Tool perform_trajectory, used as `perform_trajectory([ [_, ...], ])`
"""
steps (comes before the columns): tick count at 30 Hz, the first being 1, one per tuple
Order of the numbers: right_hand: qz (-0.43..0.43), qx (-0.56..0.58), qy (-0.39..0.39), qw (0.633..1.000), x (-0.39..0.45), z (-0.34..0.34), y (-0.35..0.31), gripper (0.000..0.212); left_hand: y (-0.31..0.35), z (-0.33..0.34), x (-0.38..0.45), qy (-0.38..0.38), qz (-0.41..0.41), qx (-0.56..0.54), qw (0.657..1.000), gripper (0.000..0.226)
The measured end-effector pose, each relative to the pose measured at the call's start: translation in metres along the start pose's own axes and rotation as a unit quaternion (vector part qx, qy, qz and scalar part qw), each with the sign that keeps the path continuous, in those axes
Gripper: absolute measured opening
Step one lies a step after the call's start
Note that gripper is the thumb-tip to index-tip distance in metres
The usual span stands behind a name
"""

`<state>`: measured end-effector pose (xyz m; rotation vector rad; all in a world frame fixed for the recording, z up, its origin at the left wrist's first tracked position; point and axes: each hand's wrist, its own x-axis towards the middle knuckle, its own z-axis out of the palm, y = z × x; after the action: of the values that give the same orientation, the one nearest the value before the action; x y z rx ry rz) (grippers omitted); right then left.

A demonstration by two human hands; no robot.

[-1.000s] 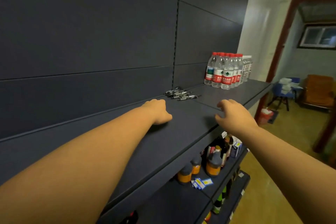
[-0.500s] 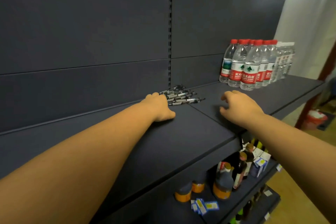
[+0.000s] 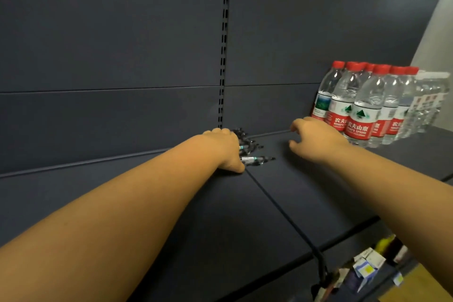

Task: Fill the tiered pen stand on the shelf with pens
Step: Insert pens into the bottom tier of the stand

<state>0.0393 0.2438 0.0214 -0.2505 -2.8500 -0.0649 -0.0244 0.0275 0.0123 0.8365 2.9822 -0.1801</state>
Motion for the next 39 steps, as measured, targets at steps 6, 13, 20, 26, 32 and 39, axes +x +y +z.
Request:
perform_trajectory([
  [6, -0.079, 0.019, -0.025, 0.996, 0.041, 0.009, 0.021, 0.042, 0.015, -0.003, 0.012, -0.035, -0.054, 0.033, 0.997, 0.067],
  [13, -0.164, 0.054, -0.013, 0.985, 0.068, 0.017, 0.043, 0.041, 0.032, -0.004, 0.016, -0.069, -0.109, 0.076, 0.989, 0.061],
  [20, -0.196, 0.088, -0.016, 0.977, 0.069, 0.024, 0.068, 0.039, 0.045, -0.010, 0.015, -0.084, -0.111, 0.106, 0.985, 0.031],
  [26, -0.212, 0.116, -0.021, 0.970, 0.068, 0.029, 0.081, 0.038, 0.048, -0.007, 0.000, -0.034, -0.101, 0.104, 0.989, 0.016],
  [32, -0.222, 0.135, -0.014, 0.966, 0.065, 0.032, 0.081, 0.035, 0.042, 0.002, -0.021, 0.062, -0.167, 0.007, 0.984, 0.009],
  [39, -0.245, 0.161, 0.006, 0.956, 0.067, 0.028, 0.064, 0.036, 0.028, 0.007, -0.052, 0.226, -0.292, -0.125, 0.921, 0.008],
])
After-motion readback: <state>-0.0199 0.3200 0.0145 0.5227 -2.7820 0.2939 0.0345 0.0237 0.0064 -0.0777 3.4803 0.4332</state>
